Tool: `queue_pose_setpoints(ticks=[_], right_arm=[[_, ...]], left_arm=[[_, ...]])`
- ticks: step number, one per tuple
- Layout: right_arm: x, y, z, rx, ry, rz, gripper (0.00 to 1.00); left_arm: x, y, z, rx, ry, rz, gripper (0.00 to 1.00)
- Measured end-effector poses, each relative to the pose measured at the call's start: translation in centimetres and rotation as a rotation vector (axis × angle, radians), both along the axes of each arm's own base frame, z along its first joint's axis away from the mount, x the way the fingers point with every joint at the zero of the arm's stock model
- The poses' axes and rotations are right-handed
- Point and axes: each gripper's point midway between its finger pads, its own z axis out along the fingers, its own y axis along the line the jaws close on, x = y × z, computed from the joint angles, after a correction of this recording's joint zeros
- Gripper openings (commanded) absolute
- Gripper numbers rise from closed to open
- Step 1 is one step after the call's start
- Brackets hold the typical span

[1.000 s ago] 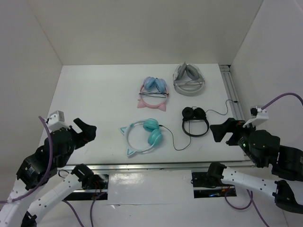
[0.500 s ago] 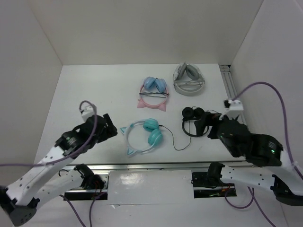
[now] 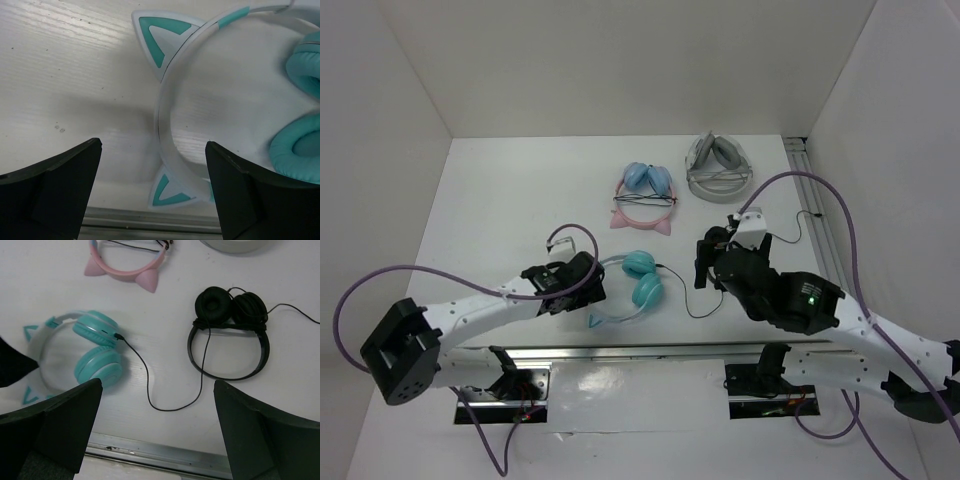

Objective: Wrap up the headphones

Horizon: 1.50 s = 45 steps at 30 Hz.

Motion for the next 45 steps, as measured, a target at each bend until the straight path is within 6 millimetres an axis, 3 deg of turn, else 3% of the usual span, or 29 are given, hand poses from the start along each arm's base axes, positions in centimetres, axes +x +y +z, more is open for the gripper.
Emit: queue_pose_setpoints(ticks=[3, 4, 9, 16, 32, 34, 37, 38, 40, 45], right_arm=[[-0.2, 0.0, 0.6, 0.047, -0.022, 0.011, 1.0], [-0.2, 0.0, 0.8, 0.061, -0.027, 0.015, 1.0], [-0.5, 0.1, 1.5, 0.095, -0.036, 0.039, 1.0], [-0.8, 0.4, 1.5, 0.117, -0.038, 0.07, 1.0], [-0.7, 1.0, 2.5, 0.151, -0.064, 0.094, 1.0], [-0.7, 1.0, 2.5, 0.151, -0.066, 0.095, 1.0], [-0.7, 1.0, 2.6, 0.153, -0.067, 0.096, 1.0], [-0.7, 1.1, 2.6, 0.154, -0.066, 0.098, 1.0], [-0.7, 1.1, 2.6, 0.156, -0.067, 0.098, 1.0], [-0.8, 1.0, 2.8, 0.162, -0.071, 0.099, 1.0]], left_arm=[[0.4, -0.4, -1.3, 0.019, 0.017, 0.006, 0.92], [0.5, -0.4, -1.8, 0.029, 0.026, 0.009, 0.81], [1.0, -0.1, -3.9, 0.061, 0.06, 0.031, 0.75], [2.8, -0.1, -4.2, 0.09, 0.015, 0.063, 0.54], [1.8, -0.4, -4.2, 0.064, -0.015, 0.075, 0.53], [1.8, -0.5, -4.3, 0.066, -0.016, 0.076, 0.47], [2.1, -0.8, -4.4, 0.079, -0.019, 0.083, 0.24], [2.3, -1.0, -4.5, 0.085, -0.019, 0.085, 0.09], [2.6, -1.3, -4.5, 0.083, -0.022, 0.087, 0.0], [2.8, -1.7, -4.3, 0.064, -0.027, 0.106, 0.0]])
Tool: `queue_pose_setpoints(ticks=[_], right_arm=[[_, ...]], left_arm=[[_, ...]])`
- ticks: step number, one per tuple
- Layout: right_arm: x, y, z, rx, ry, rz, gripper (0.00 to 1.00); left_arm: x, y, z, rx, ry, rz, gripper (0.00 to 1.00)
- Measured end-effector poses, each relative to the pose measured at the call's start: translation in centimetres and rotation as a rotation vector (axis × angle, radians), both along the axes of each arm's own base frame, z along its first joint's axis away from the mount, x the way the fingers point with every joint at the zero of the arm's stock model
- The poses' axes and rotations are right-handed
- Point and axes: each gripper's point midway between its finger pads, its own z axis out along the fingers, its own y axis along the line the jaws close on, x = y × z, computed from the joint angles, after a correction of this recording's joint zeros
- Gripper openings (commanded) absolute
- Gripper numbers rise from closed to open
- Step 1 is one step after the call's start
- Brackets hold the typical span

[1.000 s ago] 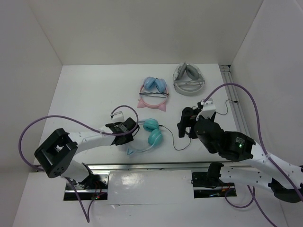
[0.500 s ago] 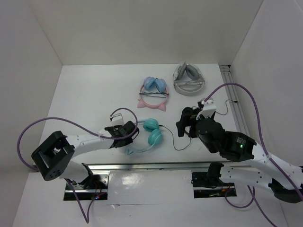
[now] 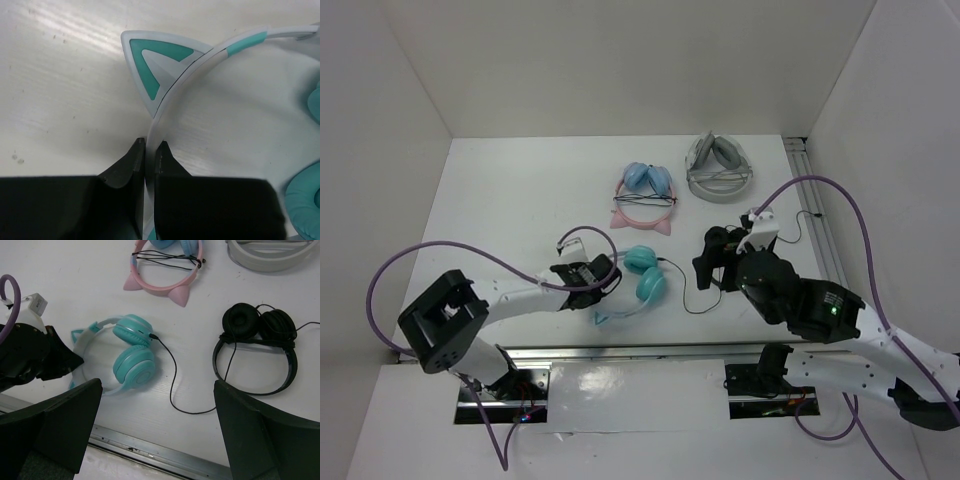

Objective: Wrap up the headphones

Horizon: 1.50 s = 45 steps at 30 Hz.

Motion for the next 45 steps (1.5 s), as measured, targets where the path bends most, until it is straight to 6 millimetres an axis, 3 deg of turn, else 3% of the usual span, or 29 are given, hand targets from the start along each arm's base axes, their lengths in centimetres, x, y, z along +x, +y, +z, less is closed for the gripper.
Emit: queue_pose_setpoints(ticks=[4, 7, 10, 16, 21, 26, 33, 36, 39, 42, 45], right_arm=[[-0.2, 0.3, 0.0, -0.002, -0.001, 0.028, 1.0], [-0.5, 1.5, 0.1, 0.019, -0.017, 0.1, 1.0], [-1.0, 3.1, -0.4, 0.029, -0.026, 0.199, 1.0], [-1.8, 7.0, -0.7, 0.016, -0.028, 0.384, 1.0], [-1.3, 9.4, -1.4, -0.013, -0.042, 0.454, 1.0], [0.5, 10.9, -1.2, -0.02, -0.111, 0.431, 1.0], [2.2, 13.3, -3.4, -0.053, -0.185, 0.452, 1.0], [3.2, 14.2, -4.1, -0.077, -0.209, 0.434, 0.95], [4.8, 14.3, -4.8, -0.109, -0.225, 0.369, 0.88], [6.2, 13.6, -5.7, -0.148, -0.215, 0.312, 0.88], [7.4, 12.6, -5.4, -0.143, -0.217, 0.279, 0.88]], left_arm=[[-2.3, 1.2, 0.6, 0.028, 0.051, 0.013, 0.0], [-4.7, 2.6, 3.1, 0.077, 0.079, -0.018, 0.0], [-6.2, 3.9, 7.8, 0.112, 0.071, -0.077, 0.0], [-5.6, 6.2, 20.6, 0.039, -0.153, -0.118, 0.0], [-5.3, 11.5, 27.1, 0.09, -0.285, -0.095, 0.0], [-5.3, 14.6, 29.9, 0.188, -0.309, -0.081, 0.0], [-5.4, 15.6, 32.5, 0.223, -0.328, -0.121, 0.0], [-5.6, 15.9, 34.1, 0.201, -0.363, -0.124, 0.0], [-5.9, 16.3, 35.3, 0.185, -0.393, -0.125, 0.0], [-6.2, 16.5, 36.0, 0.176, -0.41, -0.134, 0.0], [-6.5, 16.7, 36.3, 0.174, -0.421, -0.14, 0.0]])
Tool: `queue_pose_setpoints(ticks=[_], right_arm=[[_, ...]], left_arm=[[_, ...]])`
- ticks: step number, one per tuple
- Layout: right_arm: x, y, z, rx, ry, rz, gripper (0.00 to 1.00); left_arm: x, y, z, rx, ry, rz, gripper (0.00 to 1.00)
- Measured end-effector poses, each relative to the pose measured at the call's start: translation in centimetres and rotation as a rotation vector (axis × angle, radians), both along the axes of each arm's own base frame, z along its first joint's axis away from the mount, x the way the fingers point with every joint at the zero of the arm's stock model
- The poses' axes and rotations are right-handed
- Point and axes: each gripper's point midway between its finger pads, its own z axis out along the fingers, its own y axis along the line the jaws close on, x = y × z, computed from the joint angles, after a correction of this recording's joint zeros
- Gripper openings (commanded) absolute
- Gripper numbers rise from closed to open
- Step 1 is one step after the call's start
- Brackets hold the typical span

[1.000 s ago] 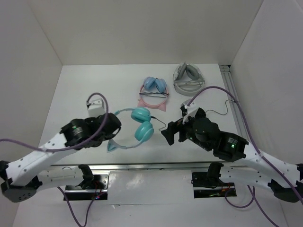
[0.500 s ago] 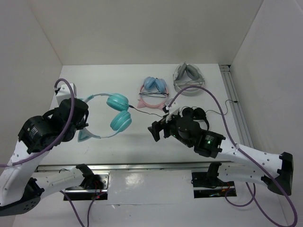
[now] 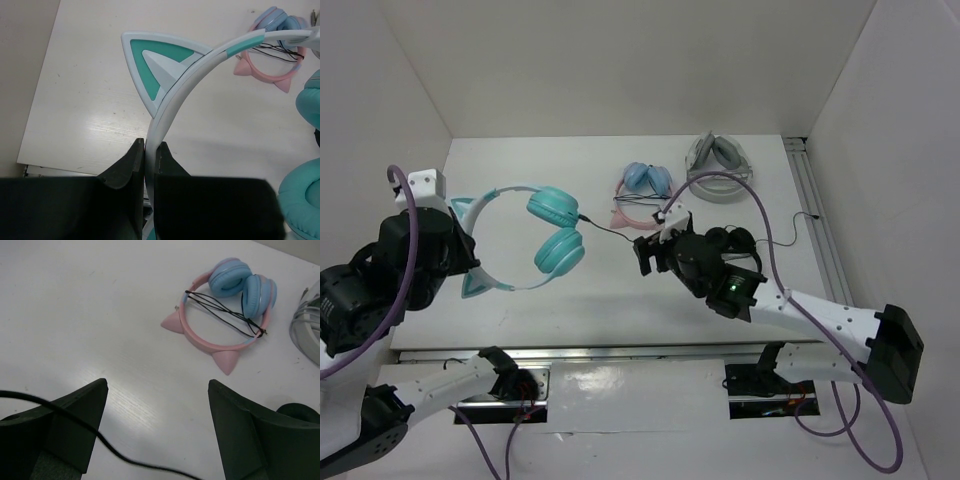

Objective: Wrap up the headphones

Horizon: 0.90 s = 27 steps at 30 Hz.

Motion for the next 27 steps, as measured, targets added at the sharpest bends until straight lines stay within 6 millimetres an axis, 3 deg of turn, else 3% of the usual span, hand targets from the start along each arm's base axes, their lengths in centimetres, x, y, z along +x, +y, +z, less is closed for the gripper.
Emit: queue_pose_setpoints(ticks=[1, 4, 7, 9, 10, 17, 22, 27], right_arm=[[0.2, -0.3, 0.5, 0.013, -0.007, -0.003, 0.88], [0.4, -1.1, 2.8, 0.067, -0.049, 0.011, 0.75], [0.9, -2.0, 4.7, 0.115, -0.082, 0.013, 0.42], [1.5, -2.4, 4.7, 0.125, -0.075, -0.001, 0.18], [1.7, -2.5, 4.5, 0.124, -0.069, -0.003, 0.11], [1.6, -1.9, 4.1, 0.158, -0.037, 0.03, 0.0], [1.1, -1.6, 3.7, 0.172, -0.025, 0.073, 0.0], [-1.4, 0.5, 3.4, 0.191, -0.036, 0.279, 0.08]], left_arm=[[0.0, 0.0, 0.0, 0.001, 0.001, -0.003, 0.0], [-0.1, 0.1, -0.1, 0.004, 0.006, 0.0, 0.0], [-0.2, 0.3, -0.1, 0.004, 0.007, 0.009, 0.0], [-0.3, 0.5, 0.4, -0.003, -0.003, 0.014, 0.0], [-0.4, 0.5, 0.6, -0.007, -0.009, 0.015, 0.0], [-0.7, 0.9, 1.6, -0.025, -0.04, 0.02, 0.0], [-0.9, 0.9, 1.7, -0.031, -0.04, 0.021, 0.0], [-1.3, 0.6, 2.5, -0.078, -0.056, 0.001, 0.0]])
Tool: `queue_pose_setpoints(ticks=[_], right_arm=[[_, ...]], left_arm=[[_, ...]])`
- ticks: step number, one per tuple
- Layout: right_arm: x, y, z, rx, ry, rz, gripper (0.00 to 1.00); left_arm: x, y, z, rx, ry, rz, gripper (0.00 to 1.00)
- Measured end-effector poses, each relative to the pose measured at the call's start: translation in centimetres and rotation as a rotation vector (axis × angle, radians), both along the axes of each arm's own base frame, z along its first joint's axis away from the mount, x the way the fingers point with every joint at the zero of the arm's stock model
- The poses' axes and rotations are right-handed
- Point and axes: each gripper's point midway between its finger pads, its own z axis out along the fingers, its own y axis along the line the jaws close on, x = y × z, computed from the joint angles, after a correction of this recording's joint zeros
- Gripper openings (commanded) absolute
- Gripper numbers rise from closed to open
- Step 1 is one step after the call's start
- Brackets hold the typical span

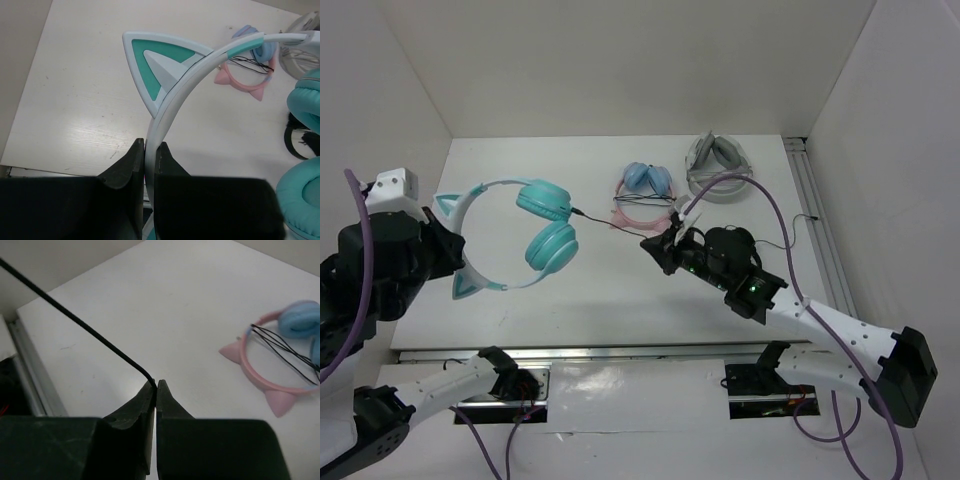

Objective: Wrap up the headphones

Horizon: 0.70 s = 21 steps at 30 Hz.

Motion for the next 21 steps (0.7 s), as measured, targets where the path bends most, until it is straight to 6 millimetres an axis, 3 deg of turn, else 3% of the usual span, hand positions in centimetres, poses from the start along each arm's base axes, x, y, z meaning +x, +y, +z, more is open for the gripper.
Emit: queue_pose_setpoints(ticks=[6, 13, 21], right_arm=[[-3.9, 3.1, 0.7, 0.029, -0.052, 0.3, 0.17], [-4.5, 5.6, 1.0, 0.035, -0.065, 0.434, 0.28], [-4.7, 6.0, 2.4, 0.089, -0.114, 0.458, 0.31]], left_arm=[[-0.1, -1.5, 1.3, -0.069, -0.014, -0.061, 0.0], [1.5, -5.0, 4.8, -0.169, -0.059, -0.169, 0.0], [2.4, -6.5, 5.1, -0.194, -0.061, -0.203, 0.0]])
